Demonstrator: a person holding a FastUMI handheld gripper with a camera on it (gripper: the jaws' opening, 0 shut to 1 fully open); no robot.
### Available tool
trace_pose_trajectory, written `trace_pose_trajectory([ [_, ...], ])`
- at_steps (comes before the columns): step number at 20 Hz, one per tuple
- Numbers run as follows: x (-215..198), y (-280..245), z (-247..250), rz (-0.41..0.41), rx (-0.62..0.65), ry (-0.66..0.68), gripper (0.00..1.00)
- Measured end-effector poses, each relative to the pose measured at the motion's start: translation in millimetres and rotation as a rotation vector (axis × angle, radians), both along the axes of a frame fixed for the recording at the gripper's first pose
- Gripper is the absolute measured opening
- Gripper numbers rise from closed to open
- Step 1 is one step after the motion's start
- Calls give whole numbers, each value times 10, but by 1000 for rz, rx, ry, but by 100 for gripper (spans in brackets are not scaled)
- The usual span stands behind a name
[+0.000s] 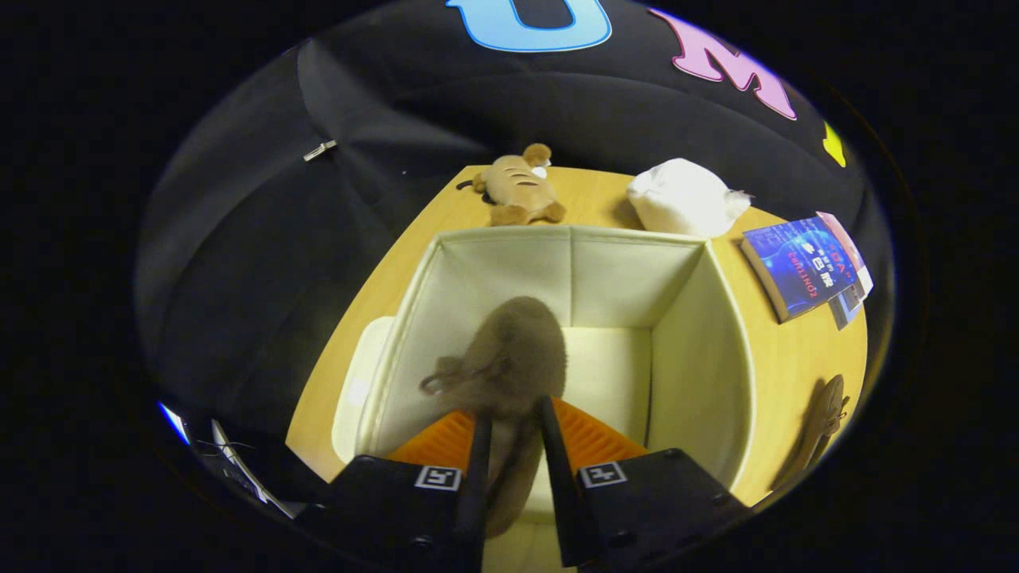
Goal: Open the storage box then place both shoes into the box .Put the left shoe in first, then the right shoe, with the right side of both shoes facing outward in a uniform manner.
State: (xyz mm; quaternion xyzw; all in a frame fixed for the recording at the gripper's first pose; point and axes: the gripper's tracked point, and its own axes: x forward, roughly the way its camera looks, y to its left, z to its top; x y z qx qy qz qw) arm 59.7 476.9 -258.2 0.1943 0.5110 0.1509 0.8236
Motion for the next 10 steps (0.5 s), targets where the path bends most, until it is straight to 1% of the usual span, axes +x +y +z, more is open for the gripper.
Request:
trace_pose_trajectory([
  [1,20,60,28,1,15,-10,57],
  [3,29,26,116,9,2,-35,92],
  [6,14,-2,201,24,-9,-71,94],
  [7,32,-29,240,18,-3,-88,99],
  [10,121,-184,458,10,-1,-174,99],
])
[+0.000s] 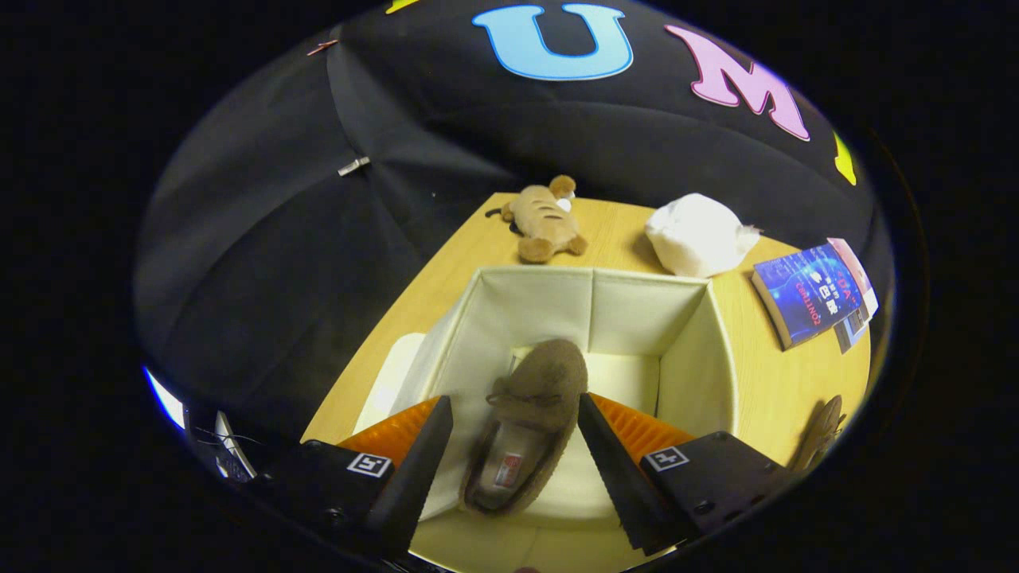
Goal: Open the storage box then place both shoes into the box .Put the left shoe in first, then the right shoe, with the right side of both shoes facing outward in a uniform manner.
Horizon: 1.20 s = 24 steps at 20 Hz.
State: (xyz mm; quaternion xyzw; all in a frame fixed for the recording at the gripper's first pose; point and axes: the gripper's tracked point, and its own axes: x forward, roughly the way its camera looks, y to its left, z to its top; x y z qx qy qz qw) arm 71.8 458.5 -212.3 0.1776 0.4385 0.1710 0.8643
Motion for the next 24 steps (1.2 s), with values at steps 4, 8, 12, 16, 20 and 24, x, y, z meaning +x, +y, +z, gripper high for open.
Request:
trace_pose_trajectory([
  [4,13,-449,307,-7,-31,-125,99],
  [8,-94,-1157,490,-33,-74,-205,99],
  [12,-268,-2083,474,-103,-164,-249,98],
  [16,-621,-2989,150,-174,-235,-200,96],
  [20,-1105,-3785,-369,-229,-301,-110,96],
  [24,-1621,-4233,-1016,-225,-352,1,96],
])
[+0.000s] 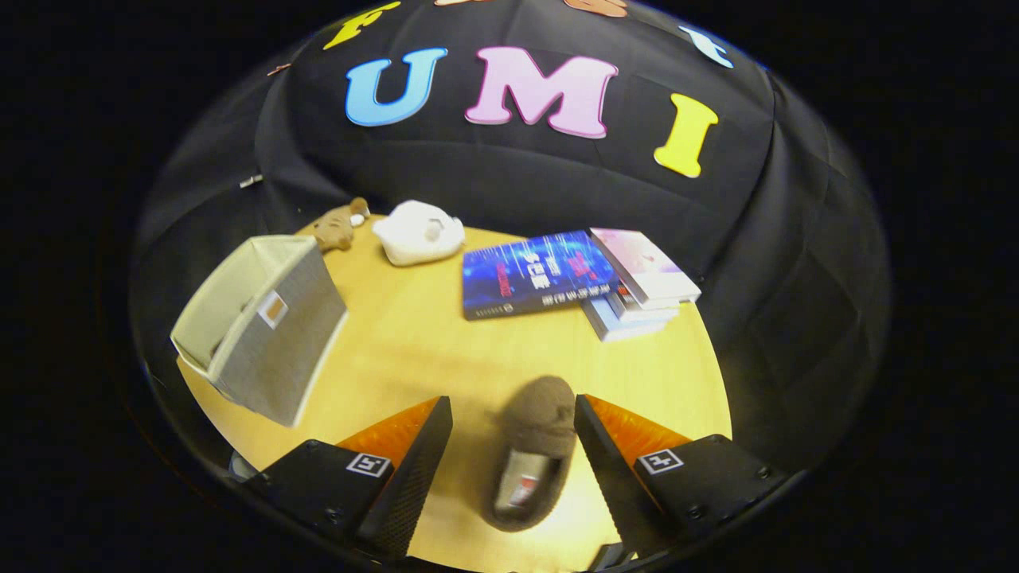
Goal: Open the storage box then place both shoes into the box .Put the left shoe in first, then the right shoe, with the right side of both shoes facing outward in a uniform manner.
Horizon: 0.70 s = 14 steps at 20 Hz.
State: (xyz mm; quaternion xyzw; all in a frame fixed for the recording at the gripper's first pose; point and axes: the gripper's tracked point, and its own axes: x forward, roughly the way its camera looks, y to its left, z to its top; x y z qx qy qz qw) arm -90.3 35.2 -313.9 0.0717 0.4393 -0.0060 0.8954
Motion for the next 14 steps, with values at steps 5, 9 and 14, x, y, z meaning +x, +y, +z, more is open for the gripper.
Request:
trace_pose_trajectory([
  [5,-265,-265,-667,4,-39,79,93],
  [9,-133,-304,-1085,3,-36,119,76],
  [14,13,-347,-1303,-21,-91,137,20],
])
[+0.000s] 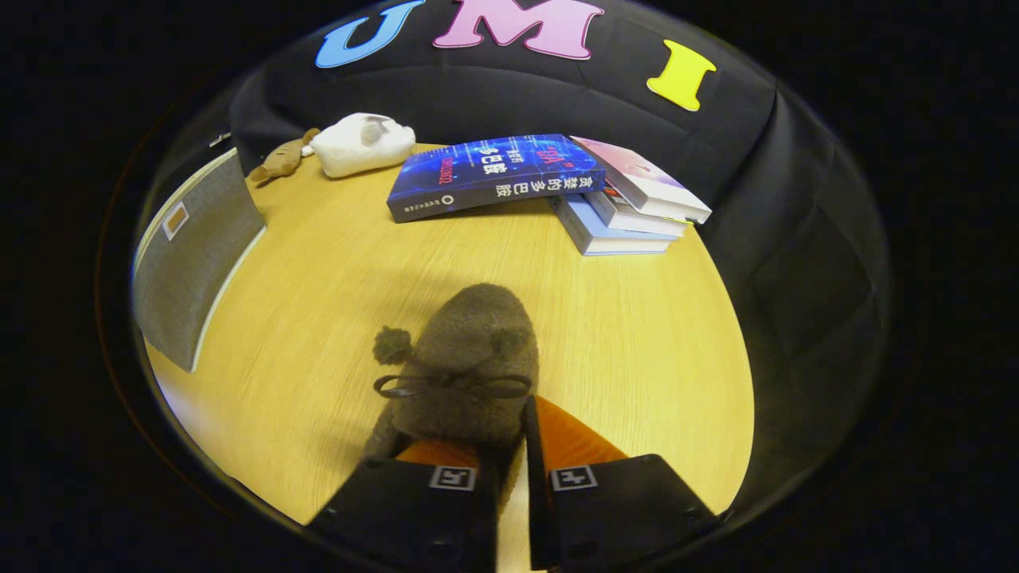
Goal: Open the storage box then place both shoes into the box .Put the left shoe in first, then the right shoe, with the right side of both shoes facing outward in a uniform manner.
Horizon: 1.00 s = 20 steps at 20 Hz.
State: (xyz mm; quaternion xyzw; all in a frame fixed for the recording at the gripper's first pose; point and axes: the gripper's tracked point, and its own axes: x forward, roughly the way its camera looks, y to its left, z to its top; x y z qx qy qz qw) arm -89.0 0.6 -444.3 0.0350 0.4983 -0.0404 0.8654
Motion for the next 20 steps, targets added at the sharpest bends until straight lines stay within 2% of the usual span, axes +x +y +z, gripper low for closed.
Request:
trace_pose_trajectory([
  [1,5,33,19,-13,24,-6,10],
  [3,2,74,64,-30,53,-14,7],
  [9,72,165,614,-90,124,-63,7],
  [13,330,468,1205,-106,177,-110,7],
  [20,1080,1554,2370,-27,298,-247,7],
])
